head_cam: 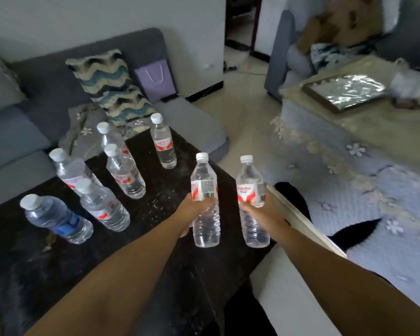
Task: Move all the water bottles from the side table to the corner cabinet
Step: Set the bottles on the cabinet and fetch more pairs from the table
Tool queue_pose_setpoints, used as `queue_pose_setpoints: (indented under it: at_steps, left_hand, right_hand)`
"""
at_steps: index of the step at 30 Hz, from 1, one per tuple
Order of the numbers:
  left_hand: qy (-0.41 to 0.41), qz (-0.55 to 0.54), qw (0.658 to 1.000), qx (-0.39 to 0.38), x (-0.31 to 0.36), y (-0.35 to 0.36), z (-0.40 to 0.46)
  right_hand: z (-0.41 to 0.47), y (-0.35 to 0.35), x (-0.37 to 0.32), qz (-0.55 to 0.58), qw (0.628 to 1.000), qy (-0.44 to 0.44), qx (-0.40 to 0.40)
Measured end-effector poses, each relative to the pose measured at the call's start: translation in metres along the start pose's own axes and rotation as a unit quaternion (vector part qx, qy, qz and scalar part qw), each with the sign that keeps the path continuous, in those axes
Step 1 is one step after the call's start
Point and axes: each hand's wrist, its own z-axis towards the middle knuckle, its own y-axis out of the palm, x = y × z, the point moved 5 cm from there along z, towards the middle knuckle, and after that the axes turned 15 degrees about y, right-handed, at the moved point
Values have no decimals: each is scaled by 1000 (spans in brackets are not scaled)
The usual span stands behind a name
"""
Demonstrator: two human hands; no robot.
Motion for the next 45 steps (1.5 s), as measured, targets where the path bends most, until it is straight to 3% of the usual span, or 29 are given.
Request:
queue_pose_setpoints:
  at_steps: [10, 18, 23, 27, 32, 42, 44, 45]
  left_hand:
    - [11, 133, 966, -222, -6, 159, -37]
    - [58, 203, 882, -422, -42, 347, -121]
    - [64, 263, 821, -503, -78, 448, -210]
    - [118, 309, 750, -572, -97, 530, -301]
    - [130, 318, 693, -635, -127, 595, -409]
    - [126, 333, 481, -801, -183, 656, -635]
    - [133, 343, 415, -832, -197, 664, -692]
    - [136, 344, 400, -838, -202, 666, -709]
  right_hand:
    - [-98, -135, 123, 96, 976, 96, 171]
    - [-234, -244, 283, 156, 917, 179, 320]
    - [-333, -282, 384, 184, 866, 242, 398]
    - [-426, -305, 462, 224, 801, 302, 466]
    - [-528, -306, 526, 291, 712, 342, 541]
    - [-710, -233, 612, 426, 502, 405, 635]
    - [-751, -209, 626, 450, 436, 412, 661]
    - [-763, -203, 629, 459, 417, 410, 668]
